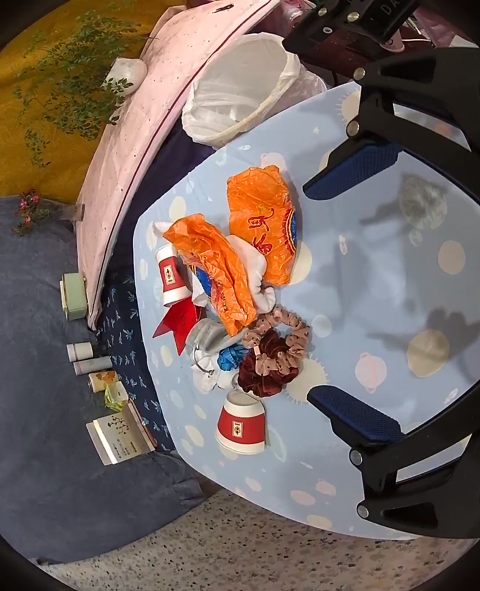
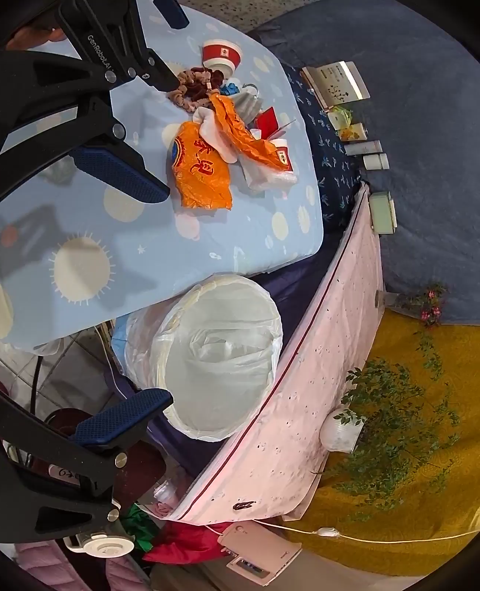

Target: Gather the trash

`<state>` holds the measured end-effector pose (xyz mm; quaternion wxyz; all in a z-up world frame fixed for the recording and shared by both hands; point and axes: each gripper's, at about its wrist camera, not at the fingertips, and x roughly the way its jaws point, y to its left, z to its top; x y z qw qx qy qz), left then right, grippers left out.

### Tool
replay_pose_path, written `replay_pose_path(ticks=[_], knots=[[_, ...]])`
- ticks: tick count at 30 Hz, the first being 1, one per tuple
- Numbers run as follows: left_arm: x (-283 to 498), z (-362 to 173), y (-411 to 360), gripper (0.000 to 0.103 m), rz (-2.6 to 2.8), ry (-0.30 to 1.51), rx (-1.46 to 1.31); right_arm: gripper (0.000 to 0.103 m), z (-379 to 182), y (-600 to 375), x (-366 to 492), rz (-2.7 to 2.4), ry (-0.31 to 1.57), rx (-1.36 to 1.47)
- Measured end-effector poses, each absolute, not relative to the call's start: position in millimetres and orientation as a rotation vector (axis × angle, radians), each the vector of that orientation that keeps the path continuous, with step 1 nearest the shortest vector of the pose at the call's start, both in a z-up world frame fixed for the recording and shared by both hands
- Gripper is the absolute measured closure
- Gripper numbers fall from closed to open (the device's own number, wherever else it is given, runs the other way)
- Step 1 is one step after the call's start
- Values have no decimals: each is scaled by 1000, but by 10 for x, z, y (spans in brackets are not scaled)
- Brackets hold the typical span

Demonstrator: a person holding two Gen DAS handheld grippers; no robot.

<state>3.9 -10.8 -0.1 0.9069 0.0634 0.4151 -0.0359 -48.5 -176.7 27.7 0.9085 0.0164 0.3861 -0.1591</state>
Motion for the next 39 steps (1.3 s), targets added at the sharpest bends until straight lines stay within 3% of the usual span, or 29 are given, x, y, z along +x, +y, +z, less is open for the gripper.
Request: replay_pose_path(ticks=[39], knots=[[16,78,176,7,-81,826,118,7,322,-1658,-447,-320,767,26]])
